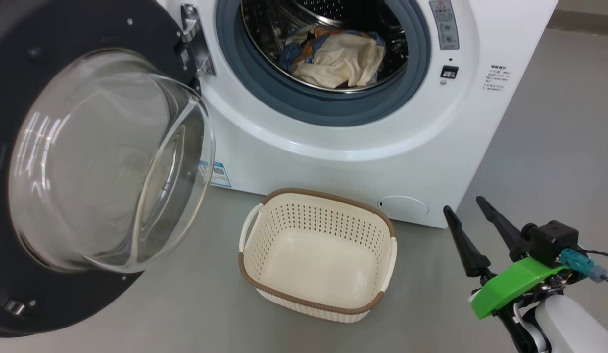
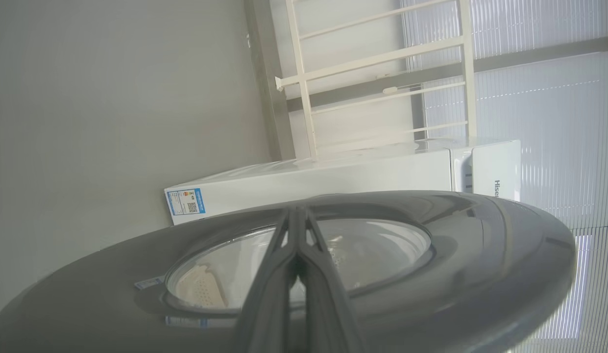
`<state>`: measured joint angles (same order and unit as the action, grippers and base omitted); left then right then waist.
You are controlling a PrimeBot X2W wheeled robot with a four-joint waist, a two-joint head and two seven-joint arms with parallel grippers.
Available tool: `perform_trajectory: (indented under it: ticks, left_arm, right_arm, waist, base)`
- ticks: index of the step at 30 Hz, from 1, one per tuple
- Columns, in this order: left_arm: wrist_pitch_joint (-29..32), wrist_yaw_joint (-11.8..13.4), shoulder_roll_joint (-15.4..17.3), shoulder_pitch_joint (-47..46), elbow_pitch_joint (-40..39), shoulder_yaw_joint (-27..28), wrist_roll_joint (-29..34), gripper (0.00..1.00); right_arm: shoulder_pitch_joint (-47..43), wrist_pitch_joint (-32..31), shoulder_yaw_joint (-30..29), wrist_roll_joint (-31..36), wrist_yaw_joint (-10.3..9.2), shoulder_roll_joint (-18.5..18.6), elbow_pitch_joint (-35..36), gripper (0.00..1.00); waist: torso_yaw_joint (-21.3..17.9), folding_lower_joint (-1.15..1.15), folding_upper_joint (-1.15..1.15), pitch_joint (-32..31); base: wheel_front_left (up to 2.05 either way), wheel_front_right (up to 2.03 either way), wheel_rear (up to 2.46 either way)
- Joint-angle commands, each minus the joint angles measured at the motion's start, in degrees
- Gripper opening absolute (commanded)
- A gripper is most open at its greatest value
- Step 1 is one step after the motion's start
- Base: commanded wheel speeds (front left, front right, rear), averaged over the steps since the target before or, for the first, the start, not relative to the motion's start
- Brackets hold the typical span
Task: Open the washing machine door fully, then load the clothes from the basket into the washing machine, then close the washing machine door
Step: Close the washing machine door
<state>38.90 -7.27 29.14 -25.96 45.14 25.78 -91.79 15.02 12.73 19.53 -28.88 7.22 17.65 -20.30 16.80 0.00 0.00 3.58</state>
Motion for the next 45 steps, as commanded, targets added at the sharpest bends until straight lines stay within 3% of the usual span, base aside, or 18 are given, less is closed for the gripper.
perform_trajectory:
  ticks: [1,17,34,45]
  left_arm:
    - [1.6,-0.2,3.1,0.5,-2.4,0.7,-0.7,0.0]
    - [12.0,2.5,0.6,7.3,-17.1,-3.4,-1.7,0.0]
    - [20.1,12.3,-3.3,17.2,-41.4,-5.4,-6.1,0.0]
    - [20.5,14.4,-5.0,17.4,-47.3,-7.6,-5.7,0.0]
  right_arm:
    - [-0.1,0.8,1.0,-0.6,0.26,0.2,0.9,1.0]
    - [-0.6,2.2,1.9,-2.7,0.26,-1.9,-1.3,1.0]
    - [-2.2,2.3,-1.6,-1.9,0.26,-3.7,0.2,1.0]
    - [-1.9,2.3,-2.4,-1.4,0.26,-4.2,0.6,1.0]
  waist:
    - [0.1,0.0,0.0,-0.7]
    - [-0.6,0.0,0.0,-2.9]
    - [-5.8,0.0,0.0,-3.1]
    - [-11.2,0.0,0.0,-3.0]
  base:
    - [0.0,0.0,0.0]
    - [0.0,0.0,0.0]
    - [0.0,0.0,0.0]
    - [0.0,0.0,0.0]
